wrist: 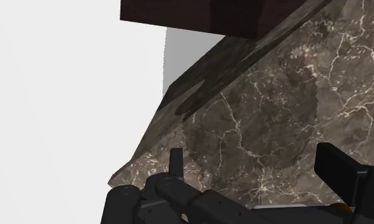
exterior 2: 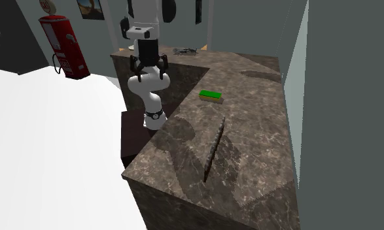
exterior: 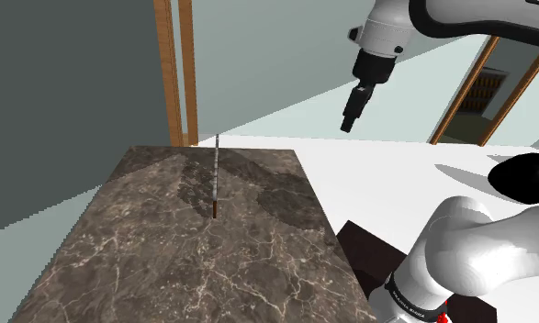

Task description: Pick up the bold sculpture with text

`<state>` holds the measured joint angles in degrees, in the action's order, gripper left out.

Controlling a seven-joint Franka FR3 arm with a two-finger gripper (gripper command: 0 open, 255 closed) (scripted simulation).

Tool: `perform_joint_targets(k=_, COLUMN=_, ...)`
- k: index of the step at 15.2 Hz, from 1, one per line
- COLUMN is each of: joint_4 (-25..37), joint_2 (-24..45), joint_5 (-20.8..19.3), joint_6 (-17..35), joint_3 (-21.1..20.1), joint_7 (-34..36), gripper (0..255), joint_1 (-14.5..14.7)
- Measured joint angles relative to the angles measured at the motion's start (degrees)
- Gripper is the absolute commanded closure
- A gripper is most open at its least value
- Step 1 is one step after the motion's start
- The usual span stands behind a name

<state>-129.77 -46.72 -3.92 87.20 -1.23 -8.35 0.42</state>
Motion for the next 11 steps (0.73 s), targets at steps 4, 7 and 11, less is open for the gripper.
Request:
perform_joint_targets(k=4, joint_4=-0.8, joint_2=1.8, joint_5=2.0, joint_6=2.6, joint_3=-2.4, joint_7=5.0, gripper=0, joint_1=-0.5)
perform_joint_targets(k=7, joint_4=-1.3, joint_2=4.7, joint_5=4.6, joint_6=6.1, joint_3=-6.0, joint_7=12.3, gripper=0, joint_1=-1.3)
perform_joint_targets(k=11, joint_4=-1.2, joint_2=9.7, joint_5=7.4, joint_6=11.4, joint_3=-10.6, joint_7=22.0, gripper=0, joint_1=-2.4)
